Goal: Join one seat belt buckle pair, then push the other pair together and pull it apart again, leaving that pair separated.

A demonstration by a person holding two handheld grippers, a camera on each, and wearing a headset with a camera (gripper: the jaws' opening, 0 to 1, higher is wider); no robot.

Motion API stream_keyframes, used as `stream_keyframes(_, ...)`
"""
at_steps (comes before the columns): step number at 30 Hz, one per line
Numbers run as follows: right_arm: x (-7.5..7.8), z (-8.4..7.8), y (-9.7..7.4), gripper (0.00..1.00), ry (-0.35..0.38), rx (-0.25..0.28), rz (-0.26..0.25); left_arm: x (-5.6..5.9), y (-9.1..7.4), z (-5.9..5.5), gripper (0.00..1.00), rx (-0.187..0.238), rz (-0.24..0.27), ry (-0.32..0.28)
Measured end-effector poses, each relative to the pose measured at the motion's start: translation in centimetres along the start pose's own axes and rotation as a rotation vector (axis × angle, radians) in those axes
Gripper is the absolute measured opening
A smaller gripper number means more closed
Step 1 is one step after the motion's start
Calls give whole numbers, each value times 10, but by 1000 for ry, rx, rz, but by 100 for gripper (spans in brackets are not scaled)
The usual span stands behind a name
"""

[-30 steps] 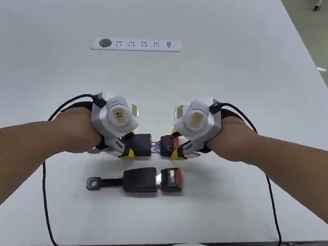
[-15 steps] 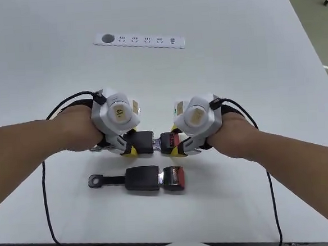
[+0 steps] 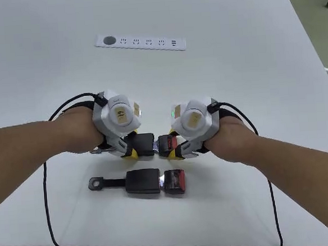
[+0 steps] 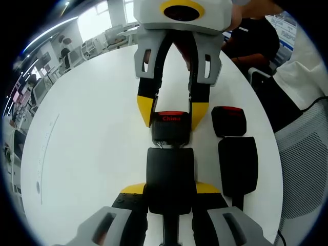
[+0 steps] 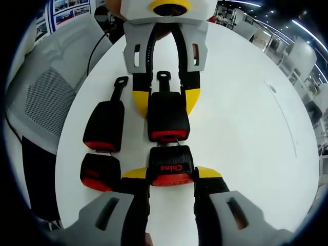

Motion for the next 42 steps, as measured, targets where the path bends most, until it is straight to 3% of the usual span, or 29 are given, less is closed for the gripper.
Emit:
stream_keyframes(10,-4,-2,-1,31,4,0,-7,1,0,0,33,-4,-2,-4)
stream_keyframes(21,-2,-18,-10,31,3,3,-14,-1,0,0,33,7,-17,8)
stream_keyframes(29,0,-56,-32,32,44,-17,-33,-5,2,-3,33,11,-13,4)
stream_keyframes(42,-16,-113,-64,32,86,-68,-49,-4,1,-4,34,-3,20,-11)
Point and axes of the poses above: the centre of the closed fingertips' face, and the gripper's own axes: y roughly forward along the fingers, x roughly to its right, z roughly out of its top, the point moved 5 cm from there along -y, roughly backward along the fingers, and after that the axes turned 11 degrees about z, right-handed, at the moved point
